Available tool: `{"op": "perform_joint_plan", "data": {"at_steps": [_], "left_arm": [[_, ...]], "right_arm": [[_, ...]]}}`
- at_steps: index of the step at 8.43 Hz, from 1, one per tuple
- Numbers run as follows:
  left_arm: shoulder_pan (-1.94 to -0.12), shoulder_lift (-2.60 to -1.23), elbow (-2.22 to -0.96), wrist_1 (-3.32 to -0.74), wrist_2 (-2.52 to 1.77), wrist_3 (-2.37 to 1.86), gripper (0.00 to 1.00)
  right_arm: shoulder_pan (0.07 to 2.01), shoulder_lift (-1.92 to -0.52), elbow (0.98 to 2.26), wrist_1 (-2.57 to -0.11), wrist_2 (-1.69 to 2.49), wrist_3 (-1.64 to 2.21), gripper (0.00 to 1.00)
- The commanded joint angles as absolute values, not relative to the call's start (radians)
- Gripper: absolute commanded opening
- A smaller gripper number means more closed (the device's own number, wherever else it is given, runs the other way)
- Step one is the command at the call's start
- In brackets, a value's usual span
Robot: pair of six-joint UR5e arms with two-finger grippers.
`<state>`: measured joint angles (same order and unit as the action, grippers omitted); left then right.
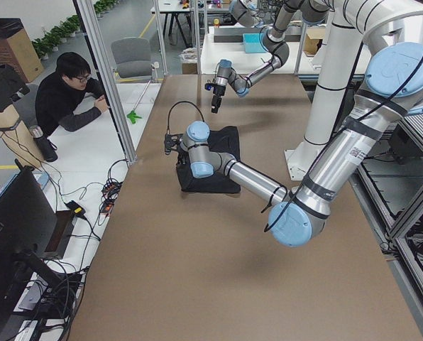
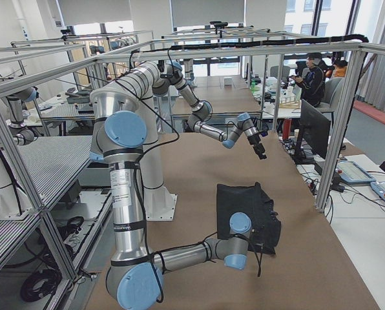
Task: Fold clothes
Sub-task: 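Release the hem, move right gripper to shirt side edge while left rises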
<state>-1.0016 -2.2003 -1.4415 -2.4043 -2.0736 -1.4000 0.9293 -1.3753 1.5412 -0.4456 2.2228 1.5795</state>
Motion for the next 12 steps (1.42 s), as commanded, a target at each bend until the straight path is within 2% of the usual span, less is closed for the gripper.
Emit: {"op": "perform_joint_plan", "data": {"at_steps": [1, 5, 10, 12], "left_arm": [[-1.023, -2.210, -1.445, -2.390, -2.071, -1.397, 0.94], [-1.022, -2.210, -1.445, -2.390, -2.065, -1.397, 0.94], [-1.022, -2.226, -1.443, -2.388, -2.063, -1.396, 0.94], [-1.023, -2.229, -1.440, -2.388, -2.060, -1.391, 0.94]], "right_arm": [[0.830, -1.419, 1.559, -0.437, 2.194, 1.721, 0.94], [0.718, -1.437, 1.546, -0.439, 2.082, 1.723, 0.94], [0.689, -1.479, 1.562, -0.414, 2.083, 1.721, 0.94], [0.681, -1.471, 1.563, -0.413, 2.083, 1.721, 0.87]]}}
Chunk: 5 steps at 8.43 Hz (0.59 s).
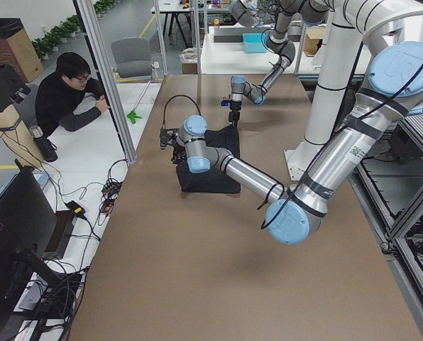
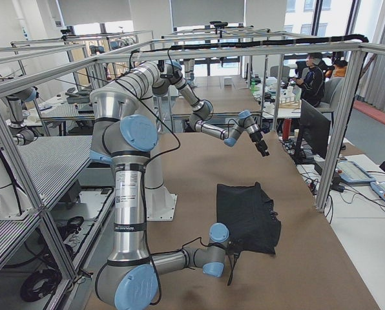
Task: Fold clothes
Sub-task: 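Grasp the shirt edge with the right gripper and drag it, rotating the shirt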
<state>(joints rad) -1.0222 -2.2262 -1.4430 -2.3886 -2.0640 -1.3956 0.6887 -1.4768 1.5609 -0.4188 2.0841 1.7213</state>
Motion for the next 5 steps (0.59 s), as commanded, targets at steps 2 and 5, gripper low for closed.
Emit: {"op": "perform_joint_plan", "data": {"at_steps": [2, 5], "left_arm": [[-1.019, -2.227, -1.442, -2.390, -2.049, -1.382, 0.94], [-1.014, -2.226, -1.442, -2.390, -2.046, -1.381, 0.94]], "right_arm": [[0.660, -1.468, 1.563, -0.413, 2.082, 1.723, 0.81], [0.661, -1.468, 1.565, -0.413, 2.085, 1.721, 0.00]]}}
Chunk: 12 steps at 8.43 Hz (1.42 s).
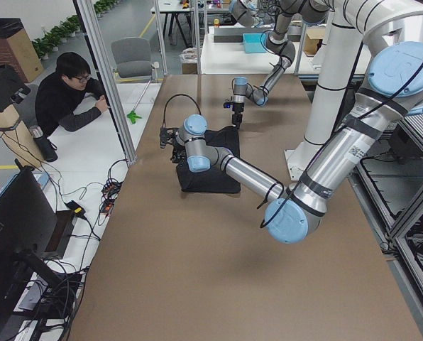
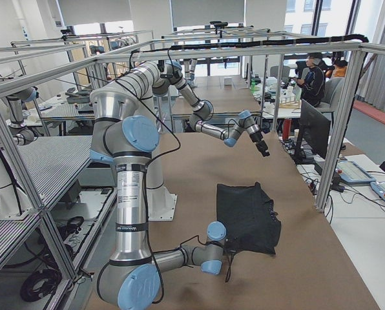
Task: Fold clothes
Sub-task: 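Grasp the shirt edge with the right gripper and drag it, rotating the shirt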
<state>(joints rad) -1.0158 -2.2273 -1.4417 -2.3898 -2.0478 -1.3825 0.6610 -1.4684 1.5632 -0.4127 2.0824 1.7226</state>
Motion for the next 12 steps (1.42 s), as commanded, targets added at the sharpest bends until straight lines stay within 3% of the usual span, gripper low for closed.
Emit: {"op": "perform_joint_plan", "data": {"at_steps": [1, 4, 6, 9, 10, 11, 12], "left_arm": [[-1.014, -2.226, -1.442, -2.390, -2.046, -1.382, 0.94], [-1.015, -2.223, -1.439, -2.391, -2.046, -1.371, 0.94], [-1.015, -2.224, -1.439, -2.390, -2.048, -1.351, 0.94], [-1.017, -2.226, -1.439, -2.391, -2.048, -1.350, 0.94], [-1.017, -2.224, -1.436, -2.391, -2.046, -1.350, 0.94], [-1.019, -2.220, -1.436, -2.393, -2.046, -1.350, 0.94], [-1.017, -2.214, -1.434, -2.396, -2.046, -1.350, 0.94]], "right_arm": [[0.664, -1.474, 1.583, -0.411, 2.095, 1.721, 0.00], [0.667, -1.489, 1.665, -0.413, 2.111, 1.723, 0.00], [0.638, -1.509, 1.814, -0.416, 2.206, 1.733, 0.00], [0.452, -1.476, 1.904, -0.417, 2.198, 1.735, 0.00], [0.393, -1.464, 1.901, -0.416, 2.194, 1.735, 0.06], [0.373, -1.450, 1.896, -0.413, 2.136, 1.738, 0.93], [0.344, -1.450, 1.899, -0.411, 2.064, 1.740, 0.94]]}}
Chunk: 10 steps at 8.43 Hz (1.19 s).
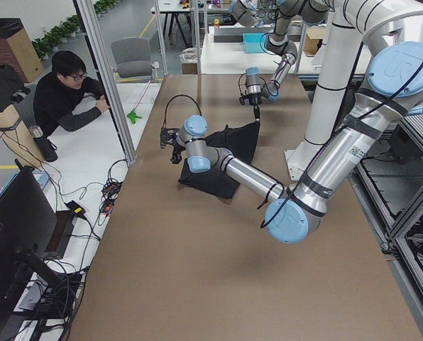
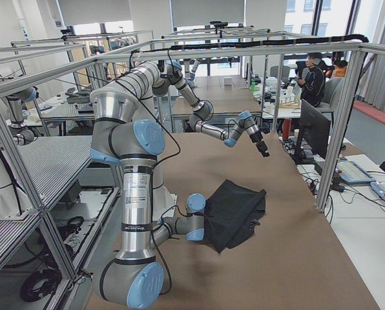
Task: Fold clothes
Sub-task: 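Grasp the shirt edge with the right gripper and drag it, rotating the shirt, then move the left gripper to the shirt corner nearest it while the right gripper releases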
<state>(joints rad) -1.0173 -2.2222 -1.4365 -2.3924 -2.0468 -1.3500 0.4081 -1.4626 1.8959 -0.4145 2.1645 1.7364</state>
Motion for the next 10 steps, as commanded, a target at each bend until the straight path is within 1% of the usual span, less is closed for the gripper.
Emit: {"op": "perform_joint_plan", "data": {"at_steps": [1, 4, 5, 7, 8, 10], "left_arm": [[-1.016, -2.214, -1.436, -2.398, -2.048, -1.350, 0.94], [-1.014, -2.210, -1.446, -2.396, -2.059, -1.356, 0.94], [-1.009, -2.183, -1.466, -2.398, -2.056, -1.368, 0.94], [-0.933, -2.045, -1.602, -2.396, -2.045, -1.374, 0.94], [-0.908, -2.007, -1.618, -2.413, -2.049, -1.435, 0.94], [-0.804, -1.871, -1.615, -2.598, -1.931, -1.460, 0.94]], "right_arm": [[0.338, -1.451, 1.893, -0.411, 2.039, 1.738, 0.94], [0.373, -1.512, 1.870, -0.407, 1.892, 1.715, 0.94], [0.443, -1.511, 1.864, -0.420, 1.901, 1.713, 0.94], [0.587, -1.505, 1.806, -0.423, 1.908, 1.713, 0.94], [0.621, -1.496, 1.792, -0.429, 1.904, 1.713, 0.94], [0.684, -1.468, 1.790, -0.497, 1.925, 1.712, 0.94]]}}
